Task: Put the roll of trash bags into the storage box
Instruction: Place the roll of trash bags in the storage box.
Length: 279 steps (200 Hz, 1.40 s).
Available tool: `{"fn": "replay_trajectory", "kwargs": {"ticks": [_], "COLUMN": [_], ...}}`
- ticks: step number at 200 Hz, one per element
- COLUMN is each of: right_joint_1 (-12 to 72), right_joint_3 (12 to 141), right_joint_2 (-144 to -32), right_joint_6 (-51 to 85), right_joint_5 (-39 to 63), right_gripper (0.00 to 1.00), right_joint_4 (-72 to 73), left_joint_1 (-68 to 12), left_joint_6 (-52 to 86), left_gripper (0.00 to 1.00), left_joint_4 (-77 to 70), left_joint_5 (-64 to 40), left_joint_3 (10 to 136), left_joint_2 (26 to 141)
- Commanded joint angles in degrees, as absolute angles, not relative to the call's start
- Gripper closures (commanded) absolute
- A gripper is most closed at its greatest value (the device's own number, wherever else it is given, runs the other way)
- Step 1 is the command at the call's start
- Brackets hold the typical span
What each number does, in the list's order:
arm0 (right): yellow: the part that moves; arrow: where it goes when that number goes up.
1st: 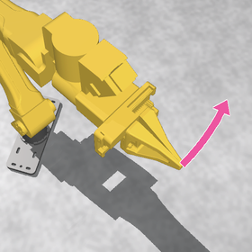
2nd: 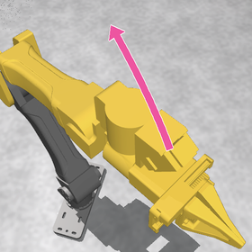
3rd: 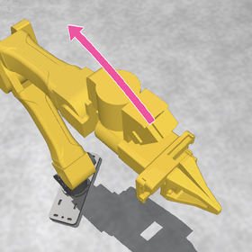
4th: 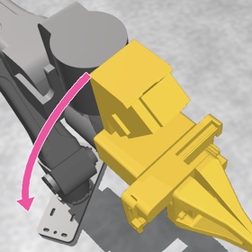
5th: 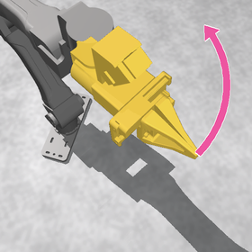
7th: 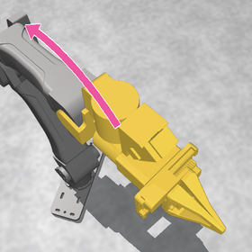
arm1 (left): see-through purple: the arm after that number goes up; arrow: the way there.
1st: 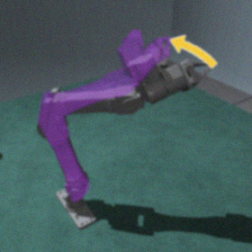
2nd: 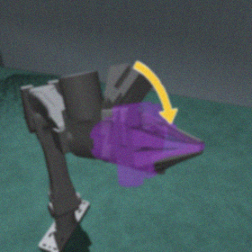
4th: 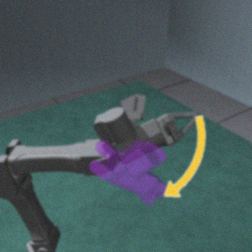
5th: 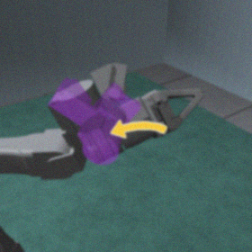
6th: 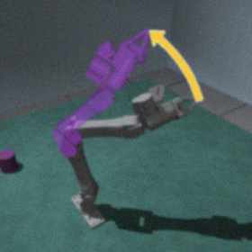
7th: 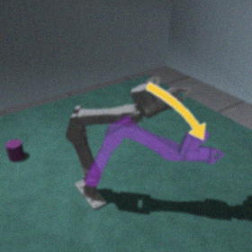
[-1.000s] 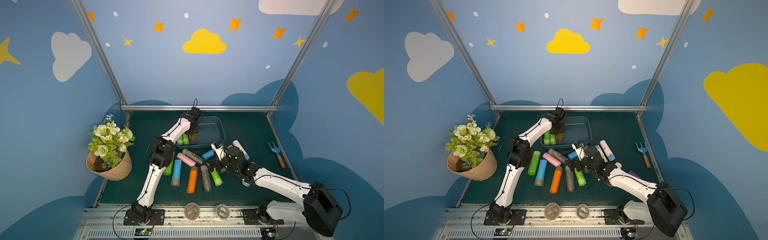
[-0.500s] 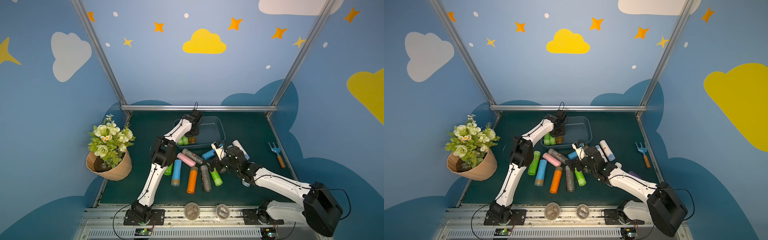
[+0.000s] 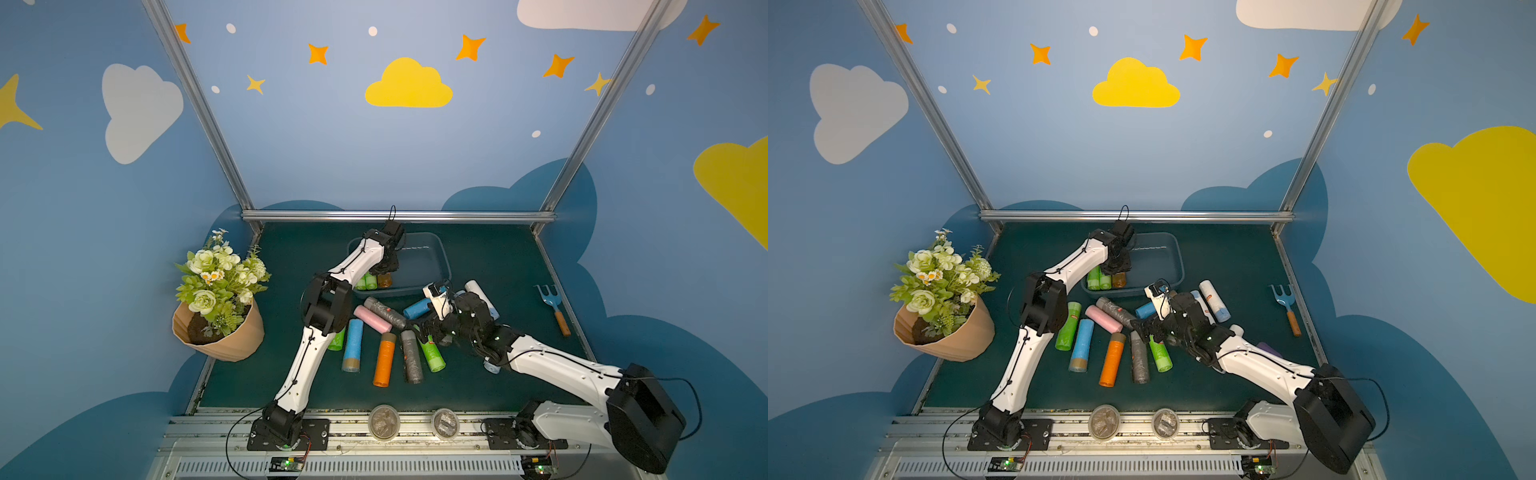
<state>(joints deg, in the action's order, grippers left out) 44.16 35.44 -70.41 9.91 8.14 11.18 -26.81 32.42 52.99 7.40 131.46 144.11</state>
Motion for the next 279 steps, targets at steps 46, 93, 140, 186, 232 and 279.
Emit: {"fn": "replay_trajectory", "kwargs": {"ticks": [46,93,140,186,232,279], "right_joint_1": [43.77,43.76,43.60,43.56,43.45,43.31], "right_joint_3": [34.93,35.02,34.98,34.94,34.76,34.82], "right_joint_2": [-69.79,-69.63,-69.69,-69.69,-69.78,-70.26], "right_joint_6": [10.23,10.28,10.20,10.24,10.11,10.18], "right_joint_5": [8.79,8.79,8.79,8.69,8.58,8.44], "right_gripper": [0.04,0.04,0.04,0.04,0.04,0.04], "right_joint_4": [11.69,11.72,11.69,11.69,11.78,12.04], "left_joint_1": [-26.81,-26.90,-27.26,-27.42,-27.61,-27.69], "left_joint_6": [32.30,32.26,31.78,31.38,31.00,30.81], "left_gripper": [0.49,0.48,0.47,0.46,0.44,0.43], "left_joint_4": [54.89,53.85,54.22,54.54,53.59,53.79], "left_joint_5": [9.22,9.32,9.84,10.54,10.33,10.55], "left_joint_3": [132.19,130.52,130.52,130.16,128.63,128.14], "left_joint_2": [143.89,142.23,141.38,140.59,139.06,137.91]}}
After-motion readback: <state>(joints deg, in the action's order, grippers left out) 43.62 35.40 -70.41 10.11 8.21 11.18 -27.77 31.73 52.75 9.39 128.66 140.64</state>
